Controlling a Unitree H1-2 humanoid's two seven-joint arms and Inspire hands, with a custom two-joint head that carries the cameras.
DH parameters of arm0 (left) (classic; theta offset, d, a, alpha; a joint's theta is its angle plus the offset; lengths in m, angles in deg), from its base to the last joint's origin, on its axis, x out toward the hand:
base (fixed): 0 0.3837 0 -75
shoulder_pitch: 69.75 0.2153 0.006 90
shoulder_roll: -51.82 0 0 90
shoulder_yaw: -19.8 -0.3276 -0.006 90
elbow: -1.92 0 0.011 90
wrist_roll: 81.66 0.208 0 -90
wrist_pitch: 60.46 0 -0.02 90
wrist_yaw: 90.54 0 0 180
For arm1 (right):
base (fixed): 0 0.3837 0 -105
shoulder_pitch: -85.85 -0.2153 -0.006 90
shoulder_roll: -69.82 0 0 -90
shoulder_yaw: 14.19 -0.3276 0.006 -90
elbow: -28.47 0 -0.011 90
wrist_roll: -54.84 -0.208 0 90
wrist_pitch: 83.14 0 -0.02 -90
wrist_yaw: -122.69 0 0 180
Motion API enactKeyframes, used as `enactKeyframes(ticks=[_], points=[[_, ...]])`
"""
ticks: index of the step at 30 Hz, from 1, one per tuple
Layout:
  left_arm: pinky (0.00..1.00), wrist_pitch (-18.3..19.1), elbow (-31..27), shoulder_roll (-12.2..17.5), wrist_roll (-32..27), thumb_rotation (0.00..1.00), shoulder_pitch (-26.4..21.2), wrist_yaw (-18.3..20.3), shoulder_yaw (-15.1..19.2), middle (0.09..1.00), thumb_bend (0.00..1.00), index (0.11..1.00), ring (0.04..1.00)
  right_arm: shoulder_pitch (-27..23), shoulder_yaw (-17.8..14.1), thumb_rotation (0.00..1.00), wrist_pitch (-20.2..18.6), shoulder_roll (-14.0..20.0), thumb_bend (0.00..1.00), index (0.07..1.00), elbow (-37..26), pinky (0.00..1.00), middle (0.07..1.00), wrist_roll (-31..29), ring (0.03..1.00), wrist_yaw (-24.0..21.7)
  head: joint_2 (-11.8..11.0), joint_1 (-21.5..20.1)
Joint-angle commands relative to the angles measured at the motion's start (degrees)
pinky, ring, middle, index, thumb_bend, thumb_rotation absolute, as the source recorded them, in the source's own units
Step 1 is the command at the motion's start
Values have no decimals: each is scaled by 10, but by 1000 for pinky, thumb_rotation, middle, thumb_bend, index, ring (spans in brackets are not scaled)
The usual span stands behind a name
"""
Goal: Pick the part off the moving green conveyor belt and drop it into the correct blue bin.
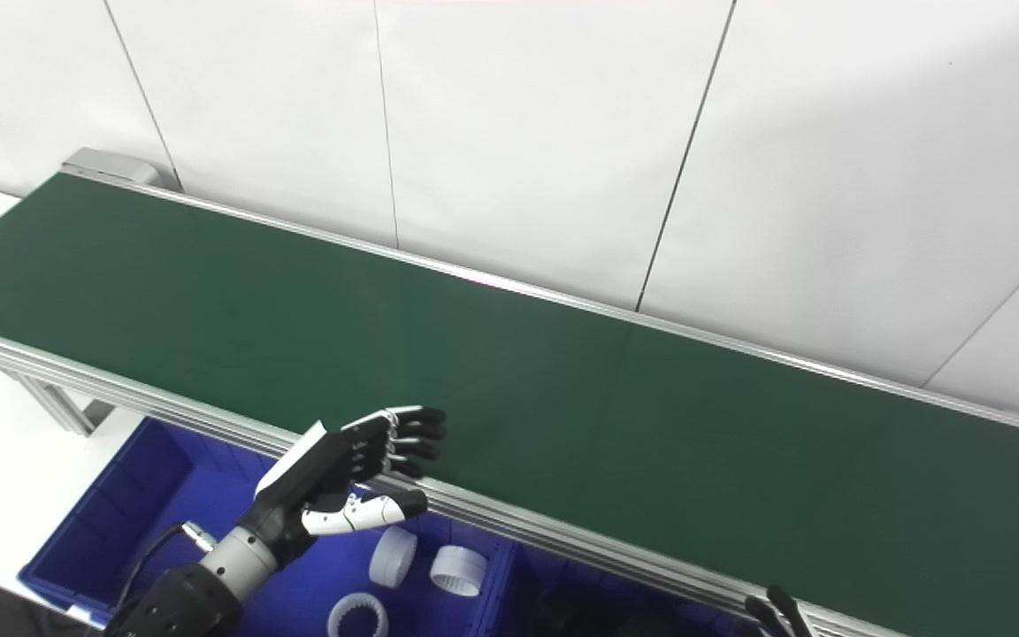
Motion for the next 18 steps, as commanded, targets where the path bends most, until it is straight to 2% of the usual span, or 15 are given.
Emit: enactKeyframes(ticks=[1, 5, 8, 12, 15, 18], points=[[677, 6, -26, 19, -15, 486, -5, 15, -3, 773, 793, 800, 738, -3, -4, 742, 30, -3, 614, 863, -9, 679, 816, -1, 756, -7, 0, 0], [629, 15, -33, 13, -45, 463, -4, 18, -5, 744, 804, 781, 703, -5, -5, 745, 30, -3, 622, 864, -7, 673, 815, -2, 753, -11, -2, -7], [608, 16, -34, 5, -73, 486, -6, 23, -8, 741, 841, 779, 697, -8, -7, 742, 30, -5, 623, 865, -3, 673, 815, -3, 753, -16, -4, -18], [663, -10, -15, -7, -82, 533, -13, 26, -16, 789, 912, 822, 752, -11, -8, 730, 30, -10, 617, 864, -1, 673, 812, 6, 752, -12, -5, -31], [718, -30, 5, -11, -78, 517, -18, 29, -20, 839, 989, 857, 809, -14, -5, 717, 30, -15, 627, 859, 0, 666, 808, 12, 749, -8, -4, -47], [745, -38, 15, -12, -82, 503, -19, 31, -20, 852, 1000, 859, 829, -16, -1, 704, 30, -19, 622, 858, -2, 665, 809, 15, 749, -8, -2, -62]])
